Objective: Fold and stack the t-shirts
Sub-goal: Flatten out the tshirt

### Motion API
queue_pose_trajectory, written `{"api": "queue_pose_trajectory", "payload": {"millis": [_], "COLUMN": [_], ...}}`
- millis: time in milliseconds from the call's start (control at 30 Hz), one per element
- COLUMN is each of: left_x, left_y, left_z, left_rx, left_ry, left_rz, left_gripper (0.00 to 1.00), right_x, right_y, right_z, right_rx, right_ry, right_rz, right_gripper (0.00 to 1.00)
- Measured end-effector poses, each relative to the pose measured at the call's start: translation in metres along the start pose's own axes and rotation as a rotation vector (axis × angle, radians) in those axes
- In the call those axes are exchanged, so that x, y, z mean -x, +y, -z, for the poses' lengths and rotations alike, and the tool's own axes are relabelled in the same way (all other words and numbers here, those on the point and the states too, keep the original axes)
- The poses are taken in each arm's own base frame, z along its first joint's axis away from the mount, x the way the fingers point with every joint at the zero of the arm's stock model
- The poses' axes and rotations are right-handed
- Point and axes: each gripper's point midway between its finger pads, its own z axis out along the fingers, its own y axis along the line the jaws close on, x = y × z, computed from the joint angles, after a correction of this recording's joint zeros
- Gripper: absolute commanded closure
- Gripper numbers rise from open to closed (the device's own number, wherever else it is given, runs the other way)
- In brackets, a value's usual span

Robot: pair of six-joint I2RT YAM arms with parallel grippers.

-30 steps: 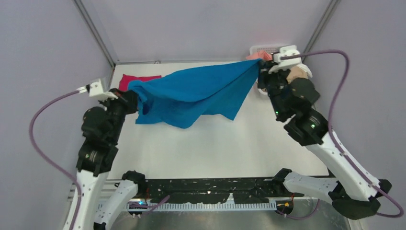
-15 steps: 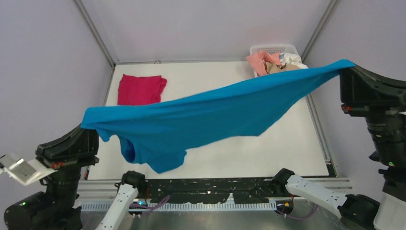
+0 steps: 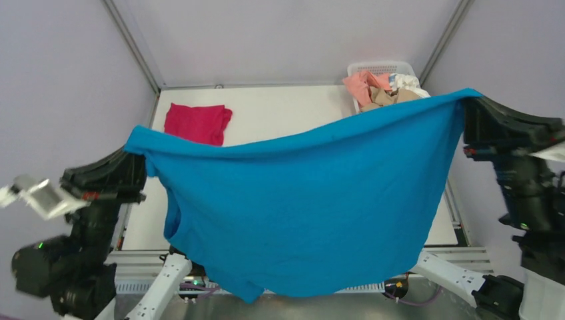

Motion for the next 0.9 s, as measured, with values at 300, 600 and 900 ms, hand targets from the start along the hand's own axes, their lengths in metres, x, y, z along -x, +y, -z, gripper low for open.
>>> {"api": "queue_pose_trajectory", "payload": {"millis": [300, 600, 900], "left_x": [-0.261, -0.508, -0.479], "left_y": [0.17, 0.255, 0.252], "left_z": [-0.092, 0.029, -0.003], "left_rx": [0.545, 0.837, 0.848], "left_ry": [0.583, 1.393, 1.269], "left_rz": [-0.044, -0.129, -0.109], "left_gripper": [0.17, 0.0, 0.0], "right_x": [-0.252, -0.571, -0.552], "right_y": [-0.031, -0.067, -0.044], "right_z": [-0.083, -0.004, -0.038], "right_rx": [-0.372, -0.373, -0.307], "right_ry": [0.444, 1.123, 1.018], "right_rz": [0.289, 0.336, 0.181], "right_gripper": [0.71, 0.16, 0.05]}}
